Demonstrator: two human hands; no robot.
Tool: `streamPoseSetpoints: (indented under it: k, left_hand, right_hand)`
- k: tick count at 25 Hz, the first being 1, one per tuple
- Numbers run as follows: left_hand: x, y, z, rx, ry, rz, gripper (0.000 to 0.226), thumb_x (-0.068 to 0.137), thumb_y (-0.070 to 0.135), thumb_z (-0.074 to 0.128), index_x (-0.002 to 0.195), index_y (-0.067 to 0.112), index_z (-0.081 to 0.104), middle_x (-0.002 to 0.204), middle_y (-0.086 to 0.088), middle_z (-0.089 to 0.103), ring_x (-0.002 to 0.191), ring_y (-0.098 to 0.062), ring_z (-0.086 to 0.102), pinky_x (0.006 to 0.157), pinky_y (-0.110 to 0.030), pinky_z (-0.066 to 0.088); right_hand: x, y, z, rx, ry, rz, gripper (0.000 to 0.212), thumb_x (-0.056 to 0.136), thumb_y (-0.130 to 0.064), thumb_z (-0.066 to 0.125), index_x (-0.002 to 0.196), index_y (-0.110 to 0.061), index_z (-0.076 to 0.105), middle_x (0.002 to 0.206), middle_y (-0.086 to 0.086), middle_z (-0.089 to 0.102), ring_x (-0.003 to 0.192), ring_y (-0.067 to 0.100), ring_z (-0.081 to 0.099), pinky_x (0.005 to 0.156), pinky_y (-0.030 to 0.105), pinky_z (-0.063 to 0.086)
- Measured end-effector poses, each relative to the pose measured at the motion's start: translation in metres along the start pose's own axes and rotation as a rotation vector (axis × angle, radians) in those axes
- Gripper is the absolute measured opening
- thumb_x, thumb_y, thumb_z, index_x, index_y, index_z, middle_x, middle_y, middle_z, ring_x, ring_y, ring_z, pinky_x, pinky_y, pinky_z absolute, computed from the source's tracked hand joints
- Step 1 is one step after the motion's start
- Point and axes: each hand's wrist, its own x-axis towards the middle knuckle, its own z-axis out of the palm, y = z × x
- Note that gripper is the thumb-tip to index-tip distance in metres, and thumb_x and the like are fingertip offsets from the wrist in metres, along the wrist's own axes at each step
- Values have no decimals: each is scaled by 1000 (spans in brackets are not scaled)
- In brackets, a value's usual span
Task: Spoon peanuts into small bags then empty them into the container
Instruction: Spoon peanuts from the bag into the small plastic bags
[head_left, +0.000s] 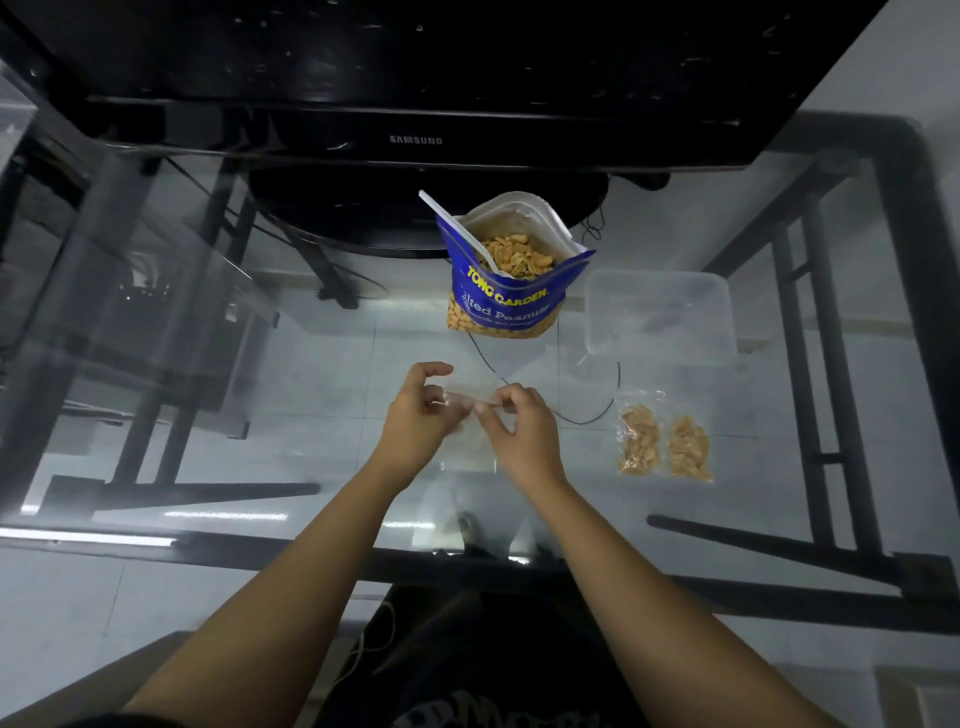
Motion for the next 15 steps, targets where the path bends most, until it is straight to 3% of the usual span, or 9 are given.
streamPoseSetpoints:
  k: [3,5,8,10,12,15]
  left_hand:
    - [-3,1,-9,-194,-98,-86,31,91,17,55,120,25,49,96,-8,67,83,-16,64,74,-28,52]
    - [-2,-3,-12,-275,-126,-117,23,95,28,48,117,27,53,106,-9,66,93,-21,65,83,-33,53]
    - [-1,-7,-14,-254,-102,-128,24,94,33,50,116,25,55,101,-4,66,87,-17,63,76,-29,50]
    - [1,-9,-14,-220,-68,-115,26,91,22,57,117,21,53,90,0,68,77,-11,64,69,-24,49]
    - [3,-13,-16,-86,7,-69,29,88,12,61,116,18,53,84,-1,66,79,-16,65,69,-25,51]
    - [3,-18,-18,366,70,90,33,88,16,61,120,12,52,96,-7,66,87,-20,62,83,-30,51]
  right_hand:
    - [-1,-8,0,125,-7,134,16,91,-24,55,100,-13,64,104,3,54,93,16,56,71,9,38]
    - [1,-7,1,272,-104,281,16,95,-27,48,93,-23,63,112,3,58,99,16,57,81,15,43]
    - [1,-6,3,571,-205,472,21,97,-28,43,96,-24,64,120,8,62,114,25,56,103,39,43]
    - [0,-10,2,760,-189,561,24,98,-20,40,109,-11,60,125,13,59,117,26,55,105,38,40]
    - [-3,-16,-4,725,-136,541,25,98,-14,39,108,-1,58,127,17,57,121,28,51,105,35,39]
    - [-13,-22,-21,373,-67,335,21,99,-21,39,92,-18,58,108,1,59,104,12,54,84,18,41]
